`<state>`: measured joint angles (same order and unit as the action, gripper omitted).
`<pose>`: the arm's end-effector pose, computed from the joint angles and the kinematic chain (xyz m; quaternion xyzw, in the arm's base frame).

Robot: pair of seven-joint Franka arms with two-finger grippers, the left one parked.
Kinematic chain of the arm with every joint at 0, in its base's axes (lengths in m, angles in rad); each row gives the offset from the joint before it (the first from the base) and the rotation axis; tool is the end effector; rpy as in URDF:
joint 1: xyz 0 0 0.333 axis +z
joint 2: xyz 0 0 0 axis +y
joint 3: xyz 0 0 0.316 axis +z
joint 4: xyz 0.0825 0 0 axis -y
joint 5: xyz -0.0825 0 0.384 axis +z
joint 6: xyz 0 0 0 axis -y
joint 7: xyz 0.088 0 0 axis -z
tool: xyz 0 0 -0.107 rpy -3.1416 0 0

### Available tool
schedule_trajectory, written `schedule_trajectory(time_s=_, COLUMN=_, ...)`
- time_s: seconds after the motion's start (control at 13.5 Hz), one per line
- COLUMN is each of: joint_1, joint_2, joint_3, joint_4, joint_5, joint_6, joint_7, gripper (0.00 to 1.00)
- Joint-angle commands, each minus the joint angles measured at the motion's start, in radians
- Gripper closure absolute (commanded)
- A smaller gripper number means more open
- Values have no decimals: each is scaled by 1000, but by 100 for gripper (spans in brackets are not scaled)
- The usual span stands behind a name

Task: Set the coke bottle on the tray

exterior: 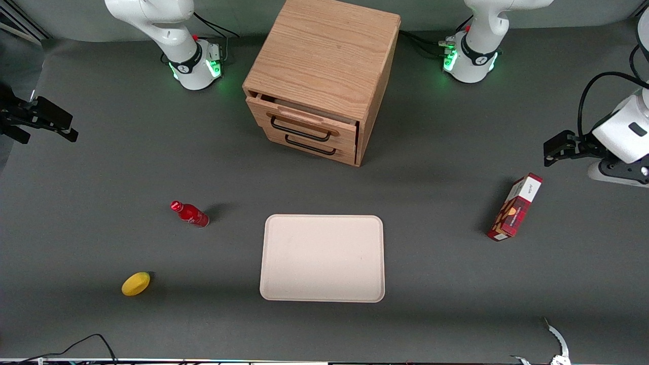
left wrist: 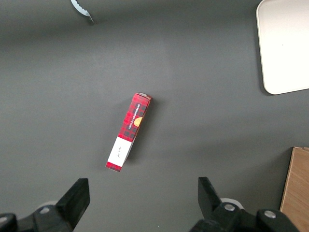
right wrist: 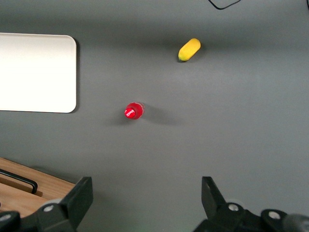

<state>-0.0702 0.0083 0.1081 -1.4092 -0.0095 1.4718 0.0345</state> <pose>0.5453 0.0193 0.6864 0.9996 0.0011 0.0273 0.0033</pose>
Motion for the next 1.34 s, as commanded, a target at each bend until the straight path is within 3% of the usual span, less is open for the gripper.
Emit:
schedule_trajectory(time_s=0.0, joint_1=-9, joint_2=27, joint_3=10, joint_4=36, joint_5=16, joint_6=-31, joint_7=24, gripper=0)
schedule_trajectory(time_s=0.52, joint_1=-11, joint_2=111, joint_3=7, joint_4=10, joint_5=63, joint_6=8, joint_7=59, gripper=0)
schedule_trajectory(time_s=1.26, joint_1=3, joint_2=65, joint_3=64, joint_4=-318, joint_5=65, joint_6=309, joint_7=153, gripper=0)
